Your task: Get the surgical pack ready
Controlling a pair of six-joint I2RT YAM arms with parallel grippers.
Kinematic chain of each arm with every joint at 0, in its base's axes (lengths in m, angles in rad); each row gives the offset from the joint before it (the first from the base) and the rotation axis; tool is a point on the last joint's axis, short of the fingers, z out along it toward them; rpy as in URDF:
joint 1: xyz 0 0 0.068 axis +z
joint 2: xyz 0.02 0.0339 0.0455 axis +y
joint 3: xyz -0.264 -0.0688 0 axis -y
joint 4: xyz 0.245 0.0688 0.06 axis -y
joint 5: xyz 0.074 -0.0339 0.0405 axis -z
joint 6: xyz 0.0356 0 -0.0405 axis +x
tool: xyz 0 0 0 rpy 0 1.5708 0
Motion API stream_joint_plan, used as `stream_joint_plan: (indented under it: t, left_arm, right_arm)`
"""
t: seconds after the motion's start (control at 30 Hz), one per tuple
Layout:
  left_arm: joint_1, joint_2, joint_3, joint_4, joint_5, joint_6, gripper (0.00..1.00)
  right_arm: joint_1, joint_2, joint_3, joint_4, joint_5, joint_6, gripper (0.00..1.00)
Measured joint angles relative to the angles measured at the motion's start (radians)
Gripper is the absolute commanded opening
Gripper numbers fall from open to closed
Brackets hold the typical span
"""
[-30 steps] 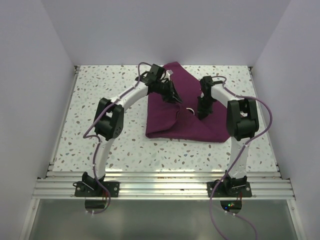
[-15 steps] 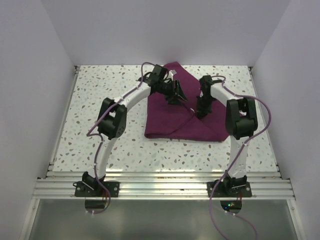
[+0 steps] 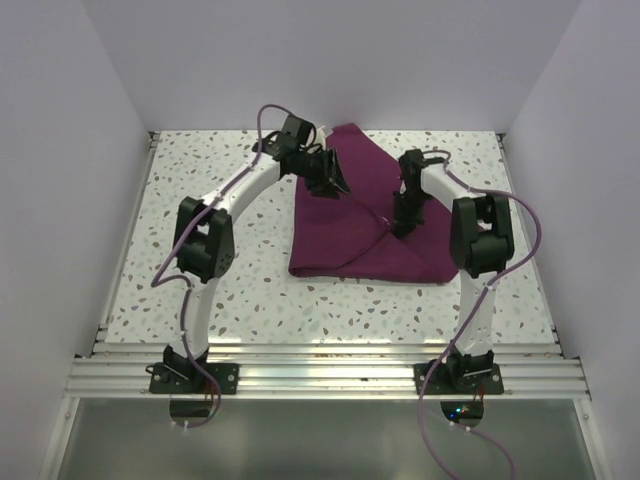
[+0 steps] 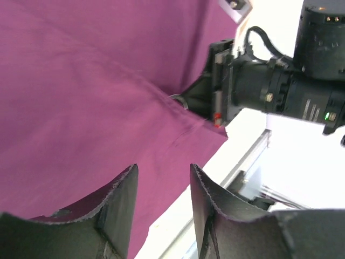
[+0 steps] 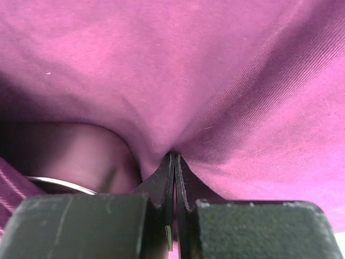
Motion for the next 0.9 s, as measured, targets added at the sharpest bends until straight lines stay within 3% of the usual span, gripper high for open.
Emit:
stream_joint_plan:
  t: [0.23, 0.37, 0.6, 0.9]
  left_arm:
    - [0.018, -0.123, -0.136, -0.041, -0.088, 0.127, 0.43]
    - [0.017, -0.142, -0.216, -0.058, -0.119, 0.186, 0.41]
    - [0.029, -0.16, -0.328, -0.06, -0.124, 0.23, 0.4]
    - [0.045, -0.213, -0.354, -0.059, -0.119, 0.248, 0.39]
  right_arm:
    - [-0.027, -0.056, 0.0, -0.057, 0.053, -0.027, 0.0]
    - [-0.033, -0.186, -0.028, -0.082, 0.077, -0.045, 0.0]
    - [-0.014, -0.412, -0.22, -0.088, 0.03, -0.046, 0.0]
    - [0.106, -0.426, -0.433, -0.035, 0.005, 0.008, 0.0]
